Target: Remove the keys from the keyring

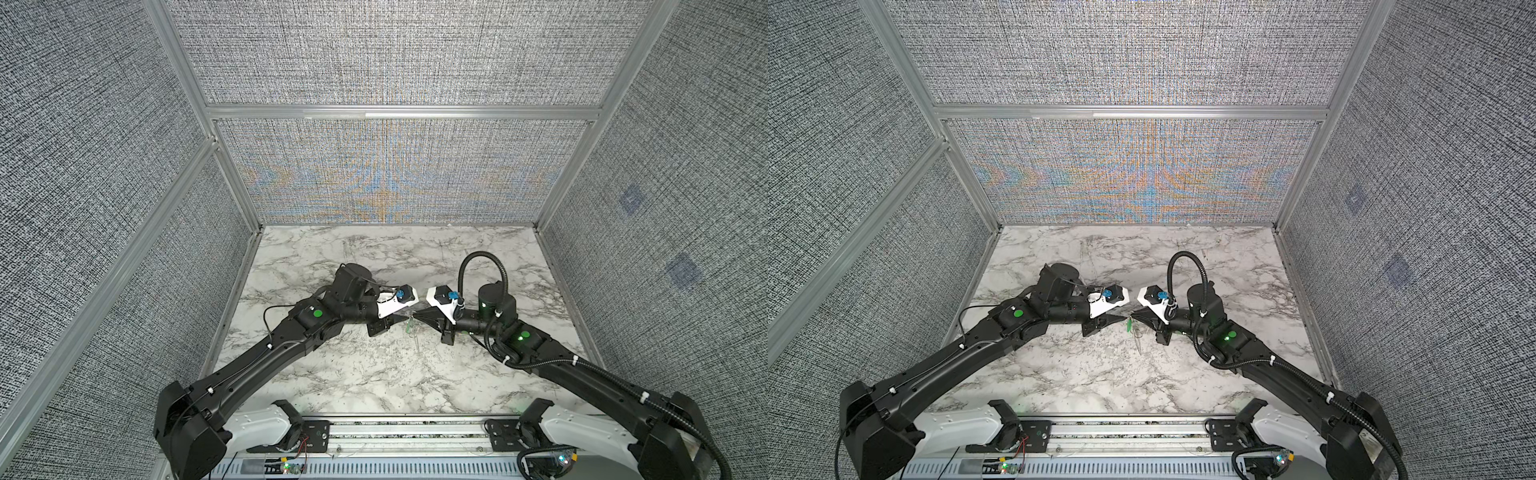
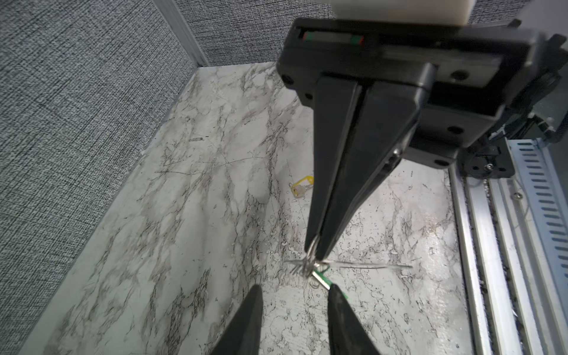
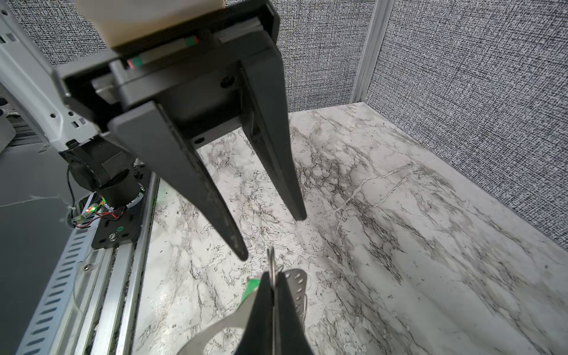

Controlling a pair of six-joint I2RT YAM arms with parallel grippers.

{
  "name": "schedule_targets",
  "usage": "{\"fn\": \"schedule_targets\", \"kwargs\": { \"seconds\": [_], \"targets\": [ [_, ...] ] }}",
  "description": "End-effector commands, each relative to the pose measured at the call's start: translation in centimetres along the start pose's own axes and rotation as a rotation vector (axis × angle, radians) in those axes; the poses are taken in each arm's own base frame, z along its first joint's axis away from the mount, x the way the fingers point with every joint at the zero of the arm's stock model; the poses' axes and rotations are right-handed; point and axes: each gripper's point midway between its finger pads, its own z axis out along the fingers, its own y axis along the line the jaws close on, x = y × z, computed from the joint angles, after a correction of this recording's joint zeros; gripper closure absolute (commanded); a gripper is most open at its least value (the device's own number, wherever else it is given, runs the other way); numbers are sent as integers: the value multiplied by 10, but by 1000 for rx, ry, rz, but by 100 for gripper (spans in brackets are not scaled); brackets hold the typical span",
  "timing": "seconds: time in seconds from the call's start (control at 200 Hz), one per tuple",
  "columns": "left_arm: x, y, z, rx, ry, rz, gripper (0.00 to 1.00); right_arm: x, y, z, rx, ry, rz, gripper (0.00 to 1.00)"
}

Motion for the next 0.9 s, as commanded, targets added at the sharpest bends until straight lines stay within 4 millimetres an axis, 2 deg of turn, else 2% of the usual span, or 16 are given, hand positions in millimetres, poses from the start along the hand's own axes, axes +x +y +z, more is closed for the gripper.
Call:
{"fn": "schedule_targets", "kwargs": {
  "seconds": [0.0,0.29,0.495,0.725,0.895],
  "targets": [
    [-13,11,-4,-78,-97,-55,62,-7,-5,2,42,-21,4,100],
    [2,18,-8,-173,-154,-158,62,-9,-21,8,205,21,84,100],
    [15,22,-6,-212,-161,-210,62,-14,-22,12,246,24,115,100],
    [15,21,-2,-196,-188,-237,62,-13,-22,15,263,27,114,100],
    [11,22,-4,-197,-204,-237,67,-12,-22,17,263,32,102,100]
  ]
}}
